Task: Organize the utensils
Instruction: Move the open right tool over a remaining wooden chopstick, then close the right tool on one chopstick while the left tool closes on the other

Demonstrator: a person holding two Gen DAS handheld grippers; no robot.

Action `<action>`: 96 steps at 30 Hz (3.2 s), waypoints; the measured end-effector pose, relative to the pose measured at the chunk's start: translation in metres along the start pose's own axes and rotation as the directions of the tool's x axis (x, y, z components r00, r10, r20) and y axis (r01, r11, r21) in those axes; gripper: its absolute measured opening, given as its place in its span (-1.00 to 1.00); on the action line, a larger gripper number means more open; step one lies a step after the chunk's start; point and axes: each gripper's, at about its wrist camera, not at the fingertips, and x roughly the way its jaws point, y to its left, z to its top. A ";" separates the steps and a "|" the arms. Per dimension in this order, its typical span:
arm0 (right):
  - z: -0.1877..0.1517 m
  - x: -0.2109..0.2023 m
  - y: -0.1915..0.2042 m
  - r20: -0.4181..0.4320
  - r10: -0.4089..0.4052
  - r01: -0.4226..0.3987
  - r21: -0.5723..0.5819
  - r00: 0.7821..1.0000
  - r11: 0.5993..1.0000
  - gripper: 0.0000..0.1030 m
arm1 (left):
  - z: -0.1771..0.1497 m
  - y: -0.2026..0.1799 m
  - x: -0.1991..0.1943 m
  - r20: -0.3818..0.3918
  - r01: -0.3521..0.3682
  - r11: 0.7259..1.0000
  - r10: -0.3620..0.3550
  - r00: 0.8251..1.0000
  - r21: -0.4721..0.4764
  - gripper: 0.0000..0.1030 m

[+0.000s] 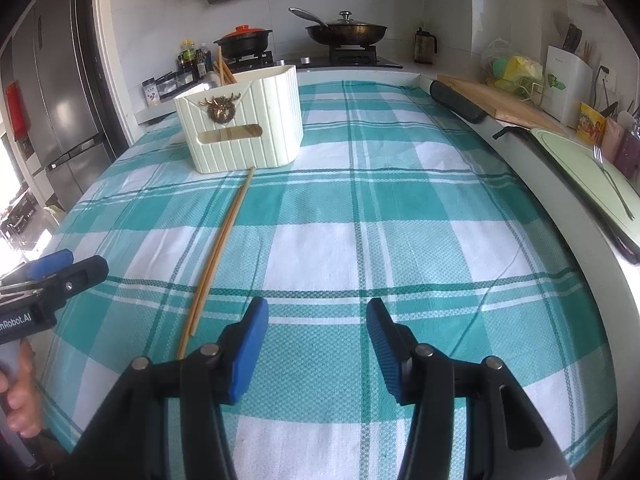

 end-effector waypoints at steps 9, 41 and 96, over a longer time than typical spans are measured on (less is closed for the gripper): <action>0.005 0.020 0.010 -0.050 0.030 -0.031 -0.028 0.998 0.999 0.01 | 0.000 0.008 0.004 -0.006 -0.033 0.999 0.033 0.999 0.000 0.84; 0.060 0.111 0.082 -0.261 0.081 -0.128 -0.169 0.962 0.977 -0.89 | -0.007 0.035 0.004 -0.016 -0.081 0.994 0.080 0.997 -0.067 0.84; 0.105 0.100 -0.010 -0.136 0.222 -0.228 -0.027 0.965 0.973 -0.88 | 0.103 -0.038 0.089 -0.072 0.150 0.988 -0.147 0.986 0.037 -0.93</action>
